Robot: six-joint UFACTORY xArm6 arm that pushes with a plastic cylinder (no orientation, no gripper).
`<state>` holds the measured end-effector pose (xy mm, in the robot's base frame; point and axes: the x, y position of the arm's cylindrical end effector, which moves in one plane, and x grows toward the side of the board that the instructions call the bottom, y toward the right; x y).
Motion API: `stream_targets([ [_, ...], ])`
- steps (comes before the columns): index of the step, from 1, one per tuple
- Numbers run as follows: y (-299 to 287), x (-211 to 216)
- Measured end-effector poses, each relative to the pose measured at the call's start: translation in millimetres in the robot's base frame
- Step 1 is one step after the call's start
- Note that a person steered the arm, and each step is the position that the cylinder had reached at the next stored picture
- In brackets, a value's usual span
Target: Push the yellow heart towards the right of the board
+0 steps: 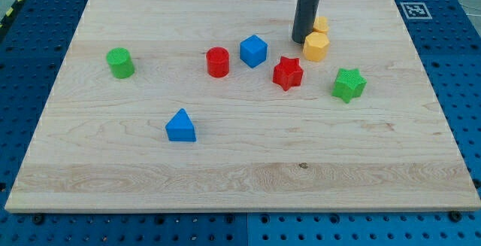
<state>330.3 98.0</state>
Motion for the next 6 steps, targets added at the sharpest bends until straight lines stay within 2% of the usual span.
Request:
stream_targets([
  [1, -15, -4],
  [4, 68, -16],
  [6, 92, -16],
])
